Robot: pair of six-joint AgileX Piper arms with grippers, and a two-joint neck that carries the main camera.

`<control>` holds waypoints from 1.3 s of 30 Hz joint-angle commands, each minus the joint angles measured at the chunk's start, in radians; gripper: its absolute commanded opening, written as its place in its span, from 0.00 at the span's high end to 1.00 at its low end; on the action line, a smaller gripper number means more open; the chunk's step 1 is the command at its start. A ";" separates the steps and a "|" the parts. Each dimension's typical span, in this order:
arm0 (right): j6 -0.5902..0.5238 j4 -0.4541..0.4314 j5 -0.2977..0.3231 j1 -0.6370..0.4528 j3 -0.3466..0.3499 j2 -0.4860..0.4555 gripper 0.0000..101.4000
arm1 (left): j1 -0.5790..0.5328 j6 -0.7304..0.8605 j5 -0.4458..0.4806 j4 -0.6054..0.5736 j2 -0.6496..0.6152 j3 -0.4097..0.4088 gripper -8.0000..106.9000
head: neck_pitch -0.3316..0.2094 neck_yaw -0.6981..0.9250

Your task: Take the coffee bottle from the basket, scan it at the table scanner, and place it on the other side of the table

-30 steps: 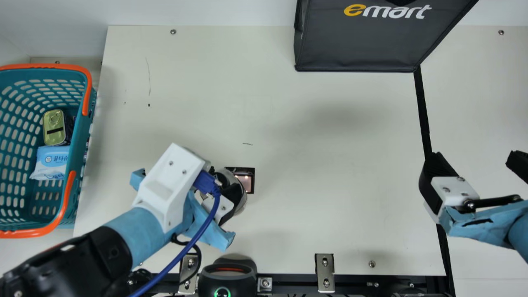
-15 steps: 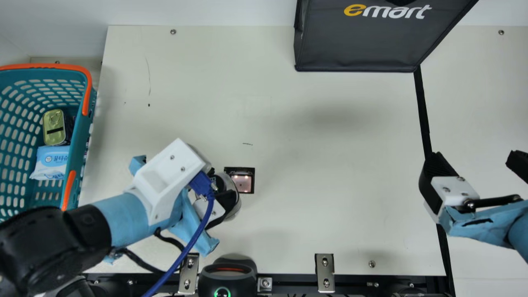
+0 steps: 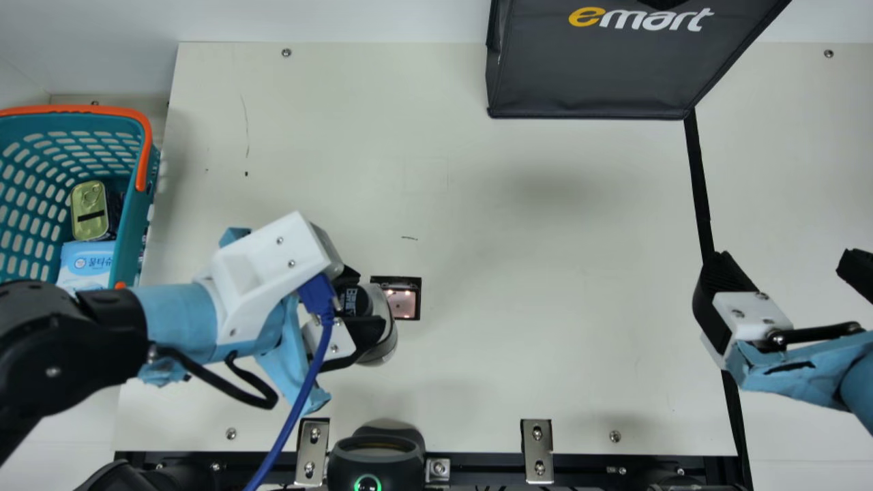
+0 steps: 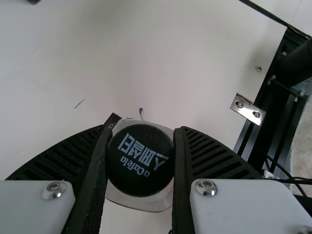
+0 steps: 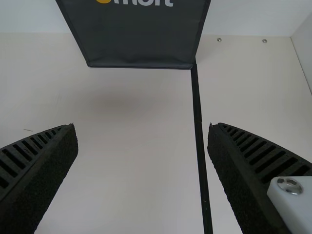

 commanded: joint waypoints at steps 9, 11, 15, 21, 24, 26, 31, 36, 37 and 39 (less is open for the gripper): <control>0.000 0.000 0.000 0.000 0.000 0.000 0.06 | 0.127 0.318 0.086 -0.170 0.030 -0.014 1.00 | -0.027 0.000; 0.000 0.000 0.000 0.000 0.000 0.000 0.06 | 0.144 0.360 0.099 -0.190 0.035 -0.013 1.00 | -0.027 0.000; 0.000 0.000 0.000 0.000 0.000 0.000 0.06 | 0.167 0.424 0.115 -0.214 0.039 -0.009 1.00 | -0.027 0.000; 0.000 0.000 0.000 0.000 0.000 0.000 0.06 | 0.181 0.462 0.104 -0.234 0.043 0.002 1.00 | -0.027 0.000; 0.000 0.000 0.000 0.000 0.000 0.000 0.06 | 0.169 0.448 0.077 -0.232 0.046 0.008 1.00 | -0.027 0.000; 0.000 0.000 0.000 0.000 0.000 0.000 0.06 | 0.153 0.427 0.047 -0.227 0.050 0.012 1.00 | -0.027 0.000; 0.000 0.000 0.000 0.000 0.000 0.000 0.06 | 0.091 0.354 -0.054 -0.200 0.067 0.019 1.00 | -0.027 0.000; 0.000 0.000 0.000 0.000 0.000 0.000 0.06 | 0.010 0.262 -0.171 -0.159 0.097 0.020 1.00 | -0.027 0.000; 0.000 0.000 0.000 0.000 0.000 0.000 0.06 | -0.004 0.245 -0.193 -0.150 0.103 0.019 1.00 | -0.027 0.000; 0.000 0.000 0.000 0.000 0.000 0.000 0.06 | -0.038 0.207 -0.240 -0.131 0.121 0.016 1.00 | -0.027 0.000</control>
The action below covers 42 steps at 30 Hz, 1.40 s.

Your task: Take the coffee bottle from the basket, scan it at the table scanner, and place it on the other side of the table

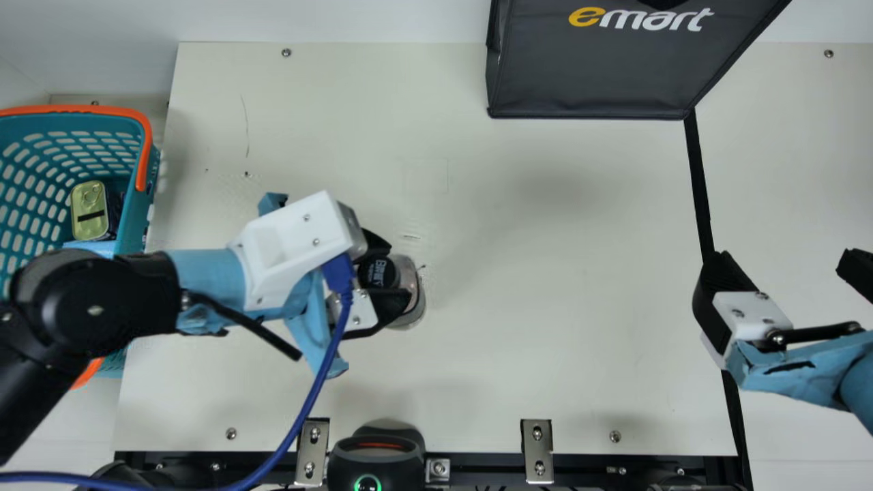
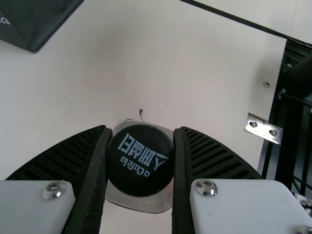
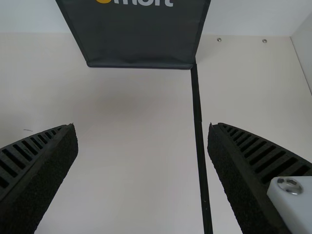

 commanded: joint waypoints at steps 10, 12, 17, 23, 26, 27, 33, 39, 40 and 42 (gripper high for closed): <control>0.000 0.000 0.000 0.000 0.000 0.000 0.06 | -0.150 -0.168 -0.235 0.102 0.122 -0.047 1.00 | -0.027 0.000; 0.000 0.000 0.000 0.000 0.000 0.000 0.06 | -0.165 -0.180 -0.259 0.116 0.147 -0.059 1.00 | -0.027 0.000; 0.000 0.000 0.000 0.000 0.000 0.000 0.06 | -0.187 -0.188 -0.299 0.132 0.206 -0.092 1.00 | -0.027 0.000; 0.000 0.000 0.000 0.000 0.000 0.000 0.06 | -0.205 -0.185 -0.318 0.141 0.269 -0.132 1.00 | -0.027 0.000; 0.000 0.000 0.000 0.000 0.000 0.000 0.06 | -0.213 -0.185 -0.319 0.147 0.297 -0.151 1.00 | -0.027 0.000; 0.000 0.000 0.000 0.000 0.000 0.000 0.06 | -0.215 -0.185 -0.320 0.149 0.306 -0.156 1.00 | -0.027 0.000; 0.000 0.000 0.000 0.000 0.000 0.000 0.06 | -0.222 -0.187 -0.315 0.155 0.345 -0.185 0.91 | -0.027 0.000; 0.000 0.000 0.000 0.000 0.000 0.000 0.06 | -0.220 -0.186 -0.308 0.156 0.372 -0.201 0.74 | -0.027 0.000; 0.000 0.000 0.000 0.000 0.000 0.000 0.06 | -0.220 -0.186 -0.306 0.156 0.375 -0.203 0.71 | -0.027 0.000; 0.000 0.000 0.000 0.000 0.000 0.000 0.06 | -0.218 -0.187 -0.304 0.156 0.380 -0.205 0.65 | -0.027 0.000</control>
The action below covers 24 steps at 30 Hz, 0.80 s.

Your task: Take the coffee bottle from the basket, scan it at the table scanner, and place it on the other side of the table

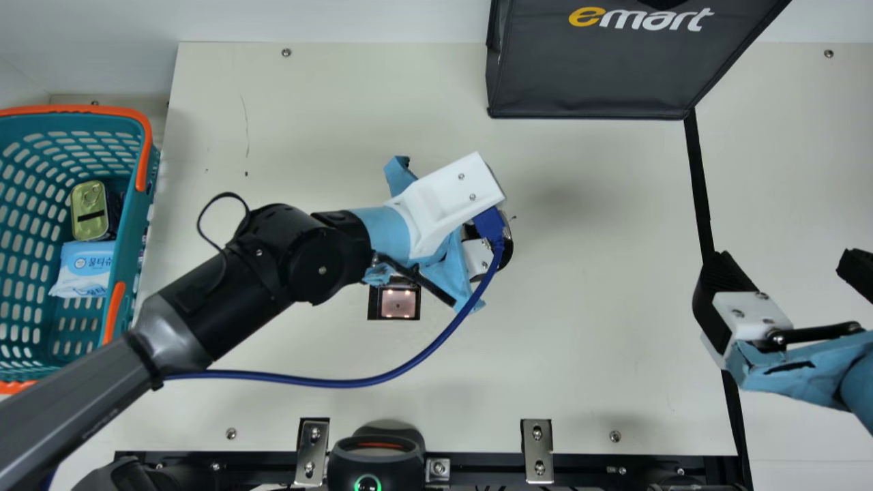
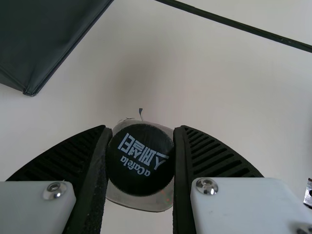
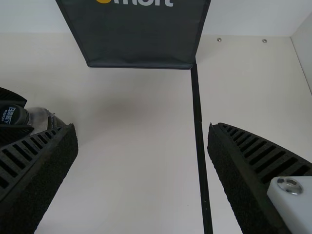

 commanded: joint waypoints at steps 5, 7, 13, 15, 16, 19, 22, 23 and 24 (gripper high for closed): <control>0.000 0.000 0.000 0.000 0.000 0.000 0.06 | 0.004 0.000 0.006 -0.005 0.012 -0.002 0.51 | -0.027 0.000; 0.000 0.000 0.000 0.000 0.000 0.000 0.06 | 0.006 0.001 0.007 -0.008 0.015 0.000 0.45 | -0.027 0.000; 0.000 0.000 0.000 0.000 0.000 0.000 0.06 | 0.013 -0.006 0.006 -0.015 0.015 0.003 0.27 | -0.027 0.000; 0.000 0.000 0.000 0.000 0.000 0.000 0.06 | 0.018 -0.016 0.007 -0.017 0.007 0.002 0.22 | -0.027 0.000; 0.000 0.000 0.000 0.000 0.000 0.000 0.06 | 0.023 -0.023 0.010 -0.019 0.001 0.001 0.19 | -0.027 0.000; 0.000 0.000 0.000 0.000 0.000 0.000 0.06 | 0.040 -0.046 0.023 -0.023 -0.024 0.001 0.15 | -0.027 0.000; 0.000 0.000 0.000 0.000 0.000 0.000 0.06 | 0.067 -0.079 0.041 -0.025 -0.058 0.009 0.15 | -0.027 0.000; 0.000 0.000 0.000 0.000 0.000 0.000 0.06 | 0.078 -0.091 0.049 -0.027 -0.073 0.014 0.15 | -0.027 0.000; 0.000 0.000 0.000 0.000 0.000 0.000 0.06 | 0.090 -0.102 0.058 -0.030 -0.088 0.020 0.15 | -0.027 0.000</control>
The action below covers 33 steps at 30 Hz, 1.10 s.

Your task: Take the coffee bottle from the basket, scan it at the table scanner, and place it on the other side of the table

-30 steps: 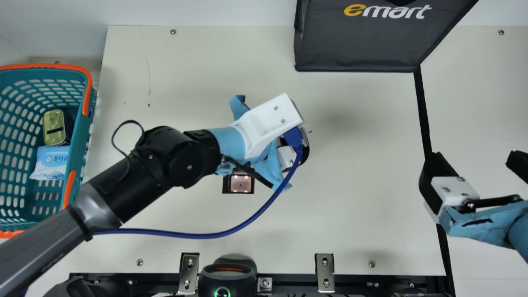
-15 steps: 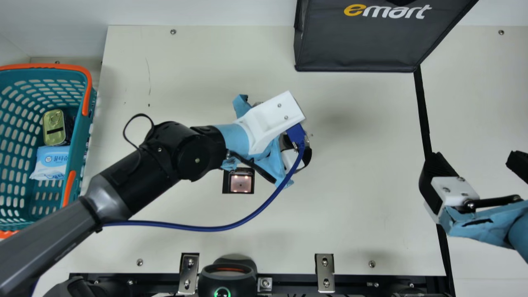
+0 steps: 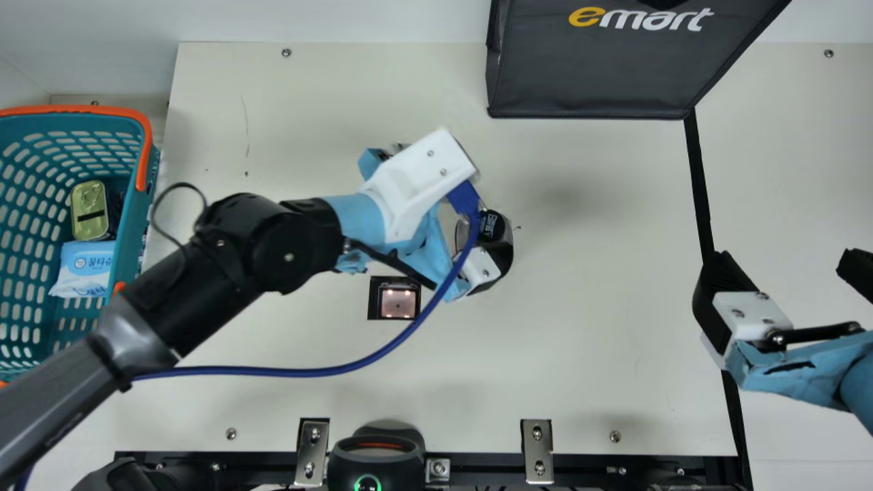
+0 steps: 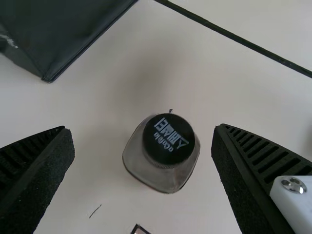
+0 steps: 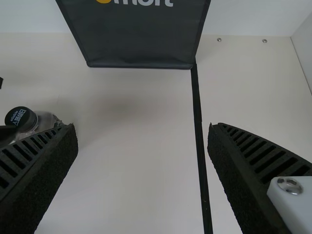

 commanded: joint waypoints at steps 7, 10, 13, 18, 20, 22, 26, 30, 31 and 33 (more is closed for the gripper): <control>0.000 0.000 0.000 0.000 0.000 0.000 0.06 | 0.112 -0.099 0.062 -0.016 -0.146 0.073 0.15 | -0.027 0.000; 0.000 0.000 0.000 0.000 0.000 0.000 0.06 | 0.165 -0.142 0.081 -0.008 -0.207 0.110 0.15 | -0.027 0.000; 0.000 0.000 0.000 0.000 0.000 0.000 0.06 | 0.222 -0.187 0.099 0.008 -0.268 0.147 0.15 | -0.027 0.000; 0.000 0.000 0.000 0.000 0.000 0.000 0.06 | 0.320 -0.253 0.134 0.044 -0.369 0.198 0.15 | -0.027 0.000; 0.000 0.000 0.000 0.000 0.000 0.000 0.06 | 0.363 -0.273 0.152 0.059 -0.407 0.213 0.15 | -0.027 0.000; 0.000 0.000 0.000 0.000 0.000 0.000 0.06 | 0.407 -0.292 0.171 0.077 -0.445 0.224 0.15 | -0.027 0.000; 0.000 0.000 0.000 0.000 0.000 0.000 0.06 | 0.495 -0.320 0.215 0.118 -0.512 0.235 0.15 | -0.027 0.000; 0.000 0.000 0.000 0.000 0.000 0.000 0.06 | 0.574 -0.336 0.259 0.160 -0.573 0.233 0.15 | -0.027 0.000; 0.000 0.000 0.000 0.000 0.000 0.000 0.06 | 0.593 -0.337 0.270 0.168 -0.587 0.232 0.15 | -0.027 0.000; 0.000 0.000 0.000 0.000 0.000 0.000 0.06 | 0.628 -0.340 0.291 0.184 -0.613 0.228 0.15 | -0.027 0.000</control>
